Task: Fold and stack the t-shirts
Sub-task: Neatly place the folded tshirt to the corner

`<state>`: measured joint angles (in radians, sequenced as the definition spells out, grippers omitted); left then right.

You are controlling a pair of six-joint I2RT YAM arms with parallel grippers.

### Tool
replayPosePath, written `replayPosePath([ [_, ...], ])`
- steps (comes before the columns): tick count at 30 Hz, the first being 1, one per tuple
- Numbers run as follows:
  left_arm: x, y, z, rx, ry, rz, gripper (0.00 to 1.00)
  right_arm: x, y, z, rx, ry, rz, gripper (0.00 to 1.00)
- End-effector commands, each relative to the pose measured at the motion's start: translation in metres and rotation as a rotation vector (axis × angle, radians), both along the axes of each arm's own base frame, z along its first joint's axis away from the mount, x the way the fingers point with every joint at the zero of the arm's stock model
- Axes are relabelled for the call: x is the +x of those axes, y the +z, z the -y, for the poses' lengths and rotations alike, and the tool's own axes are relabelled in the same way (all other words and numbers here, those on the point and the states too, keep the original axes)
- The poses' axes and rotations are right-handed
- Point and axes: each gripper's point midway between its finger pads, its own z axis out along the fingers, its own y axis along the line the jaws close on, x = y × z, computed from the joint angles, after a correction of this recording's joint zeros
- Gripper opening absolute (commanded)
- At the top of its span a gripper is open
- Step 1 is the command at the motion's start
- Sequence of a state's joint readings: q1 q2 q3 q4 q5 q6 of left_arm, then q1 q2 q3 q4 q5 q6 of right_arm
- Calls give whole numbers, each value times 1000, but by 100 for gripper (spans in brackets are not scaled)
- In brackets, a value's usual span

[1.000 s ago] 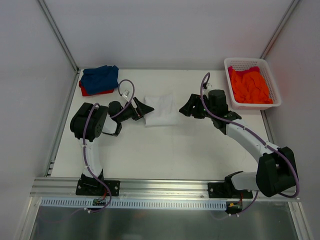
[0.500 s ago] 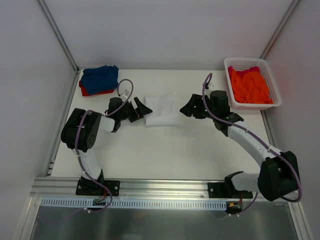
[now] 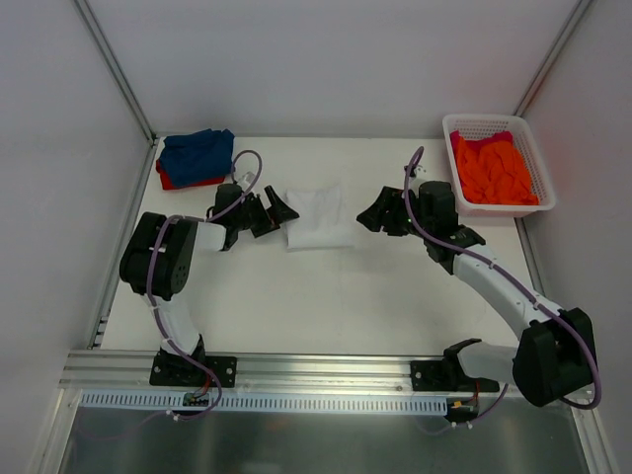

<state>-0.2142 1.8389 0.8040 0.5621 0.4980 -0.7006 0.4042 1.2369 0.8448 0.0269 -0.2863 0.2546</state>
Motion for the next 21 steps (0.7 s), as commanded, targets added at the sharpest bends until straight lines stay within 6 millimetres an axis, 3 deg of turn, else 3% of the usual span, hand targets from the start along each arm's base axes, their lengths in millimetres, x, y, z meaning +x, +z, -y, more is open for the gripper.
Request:
replayPosePath([
  [1,-37,-65,-15,109,-4,-227,99,2,21,0,35,-11,69,67],
  [8,-31,-64,4,91,-45,-225,99,1,18,1,34,-11,59,67],
  [13,-31,-63,31,80,-101,-224,98,2,17,4,33,-19,60,67],
  [16,-36,-63,48,78,-135,-228,90,3,17,6,34,-24,59,67],
  [17,-38,-63,52,78,-144,-227,81,2,16,7,34,-26,58,67],
  [18,-39,-62,58,75,-153,-227,42,4,17,9,34,-31,59,67],
  [19,-41,-63,59,74,-154,-233,20,4,16,9,33,-32,58,67],
  [20,-42,-64,61,74,-156,-236,3,4,15,10,33,-34,56,67],
  [21,-43,-63,61,74,-153,-240,0,4,14,10,33,-34,52,67],
])
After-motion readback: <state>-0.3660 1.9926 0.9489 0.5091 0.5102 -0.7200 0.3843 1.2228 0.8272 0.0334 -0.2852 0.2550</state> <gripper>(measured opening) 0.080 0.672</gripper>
